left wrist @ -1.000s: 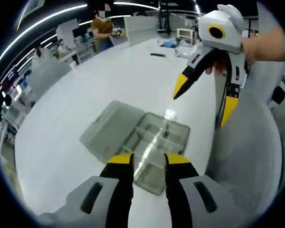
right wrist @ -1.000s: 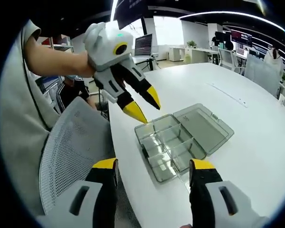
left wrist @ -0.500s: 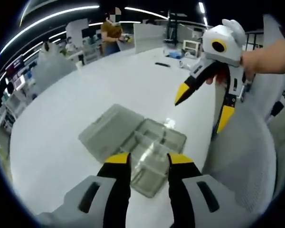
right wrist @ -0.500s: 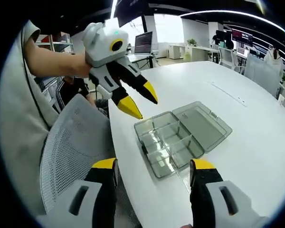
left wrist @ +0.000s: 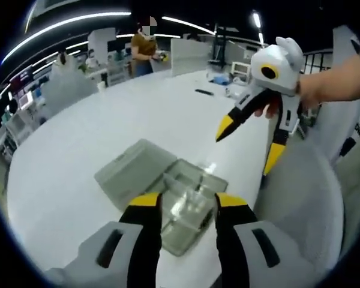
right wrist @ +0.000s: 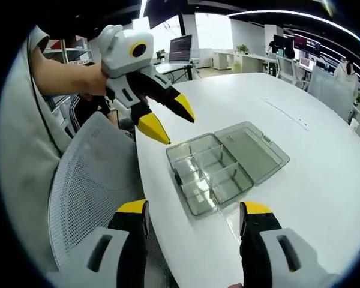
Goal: Insert the divider into the dual guide fixture by aligning both edges with the guide slots and pushing it downward to the bottom, including one-sided entry, uneven engagement, binding, and posture correction.
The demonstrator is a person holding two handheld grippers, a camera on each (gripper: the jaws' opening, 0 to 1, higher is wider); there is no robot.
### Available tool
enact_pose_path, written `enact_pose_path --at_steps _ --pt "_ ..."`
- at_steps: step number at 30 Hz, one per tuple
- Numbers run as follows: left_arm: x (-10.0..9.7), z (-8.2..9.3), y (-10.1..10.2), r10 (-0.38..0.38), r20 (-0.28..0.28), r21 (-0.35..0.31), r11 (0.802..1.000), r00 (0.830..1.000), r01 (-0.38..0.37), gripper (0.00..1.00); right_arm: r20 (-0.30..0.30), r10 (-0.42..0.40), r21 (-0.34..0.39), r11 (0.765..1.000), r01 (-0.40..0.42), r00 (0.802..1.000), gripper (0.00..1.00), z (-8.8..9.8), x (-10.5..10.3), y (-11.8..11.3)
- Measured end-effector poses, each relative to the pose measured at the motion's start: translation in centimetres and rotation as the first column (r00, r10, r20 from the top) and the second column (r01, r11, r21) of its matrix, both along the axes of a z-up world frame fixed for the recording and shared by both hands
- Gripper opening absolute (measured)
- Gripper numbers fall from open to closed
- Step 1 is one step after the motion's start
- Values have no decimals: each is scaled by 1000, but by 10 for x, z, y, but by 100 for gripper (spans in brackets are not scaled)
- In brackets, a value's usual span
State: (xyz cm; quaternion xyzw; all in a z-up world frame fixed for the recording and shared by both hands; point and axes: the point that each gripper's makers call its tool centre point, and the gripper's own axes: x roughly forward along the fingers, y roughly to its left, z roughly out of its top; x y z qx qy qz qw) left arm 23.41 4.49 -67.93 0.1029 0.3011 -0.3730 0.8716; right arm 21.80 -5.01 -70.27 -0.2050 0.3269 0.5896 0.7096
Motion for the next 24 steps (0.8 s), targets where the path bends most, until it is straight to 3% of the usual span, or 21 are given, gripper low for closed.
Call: enact_pose_path --at_steps 24 --pt "-4 7 -8 21 32 -71 997 999 -19 43 -6 -5 -75 997 5 1000 57 -20 23 -20"
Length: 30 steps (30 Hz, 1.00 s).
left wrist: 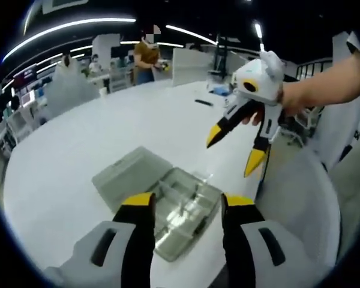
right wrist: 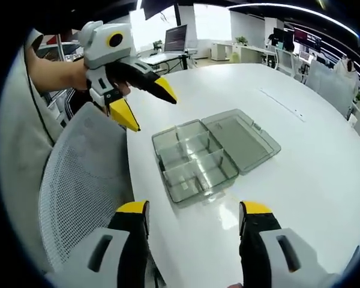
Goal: Insert the divider into the dual guide fixture by aligning both edges with the guide slots and pushing it downward to the bottom, including one-sided entry, uneven engagement, binding, and posture correction.
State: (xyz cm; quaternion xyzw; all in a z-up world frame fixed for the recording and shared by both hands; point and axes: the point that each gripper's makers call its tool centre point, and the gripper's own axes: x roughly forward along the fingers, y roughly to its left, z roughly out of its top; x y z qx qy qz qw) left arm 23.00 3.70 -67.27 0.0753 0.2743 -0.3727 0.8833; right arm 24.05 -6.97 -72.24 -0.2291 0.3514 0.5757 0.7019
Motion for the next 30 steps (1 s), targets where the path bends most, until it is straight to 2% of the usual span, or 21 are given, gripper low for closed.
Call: enact_pose_path --at_steps 19,30 --pt "-3 -1 1 22 -5 -41 999 1000 -22 49 -9 13 -73 997 -13 1000 57 -22 14 -10" --pt "-4 -4 2 11 -1 -32 999 1000 -11 52 -8 22 -111 994 -23 1000 56 -33 22 -14"
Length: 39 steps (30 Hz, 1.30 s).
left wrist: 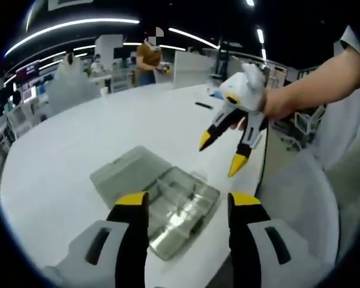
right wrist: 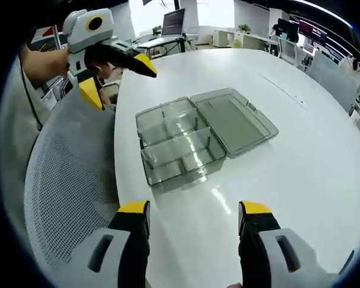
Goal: Insert the divider into the dual guide fixture by aligning both edges with the guide slots and pushing it downward to the bottom, including one-sided entry, uneven engagement, binding, and posture correction.
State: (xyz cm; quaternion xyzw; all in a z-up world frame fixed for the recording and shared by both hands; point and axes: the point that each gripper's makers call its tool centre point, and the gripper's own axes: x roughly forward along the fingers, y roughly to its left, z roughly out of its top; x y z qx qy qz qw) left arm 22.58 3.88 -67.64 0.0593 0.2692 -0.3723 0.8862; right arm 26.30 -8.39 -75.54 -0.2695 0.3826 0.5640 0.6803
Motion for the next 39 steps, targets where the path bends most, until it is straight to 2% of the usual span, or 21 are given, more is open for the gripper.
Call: enact_pose_path --at_steps 10,25,39 --pt "1 0 0 -6 3 3 1000 1000 6 52 4 14 -27 1000 -14 1000 56 -6 7 -2" --pt "1 -1 2 -12 -3 9 1000 1000 12 52 15 99 -99 990 -97 995 52 -21 10 0" --pt "3 0 5 -11 -7 9 1000 1000 11 53 29 175 -131 977 -170 984 45 -30 17 7"
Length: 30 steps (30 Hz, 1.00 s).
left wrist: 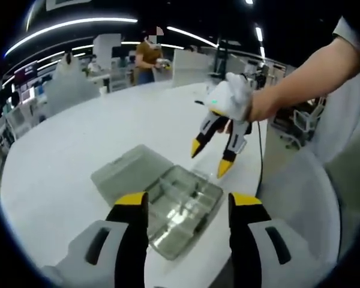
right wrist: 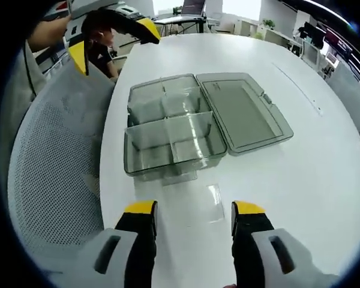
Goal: Insert the divider into the dual guide fixture by aligning both edges with the guide slots and pushing it downward to the bottom, including one-sided entry, uneven engagement, binding, and posture correction.
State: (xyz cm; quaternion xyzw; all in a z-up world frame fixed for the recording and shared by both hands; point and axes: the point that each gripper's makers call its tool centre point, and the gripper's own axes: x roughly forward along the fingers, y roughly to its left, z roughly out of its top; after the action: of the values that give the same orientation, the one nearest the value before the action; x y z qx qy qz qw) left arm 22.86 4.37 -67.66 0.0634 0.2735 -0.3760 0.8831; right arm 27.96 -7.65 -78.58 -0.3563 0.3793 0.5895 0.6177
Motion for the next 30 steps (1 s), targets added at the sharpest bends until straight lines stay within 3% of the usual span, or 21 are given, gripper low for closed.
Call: enact_pose_path --at_steps 30 --pt "6 -4 4 24 -11 -19 1000 1000 -25 52 -15 112 -94 989 -113 994 39 -24 3 6"
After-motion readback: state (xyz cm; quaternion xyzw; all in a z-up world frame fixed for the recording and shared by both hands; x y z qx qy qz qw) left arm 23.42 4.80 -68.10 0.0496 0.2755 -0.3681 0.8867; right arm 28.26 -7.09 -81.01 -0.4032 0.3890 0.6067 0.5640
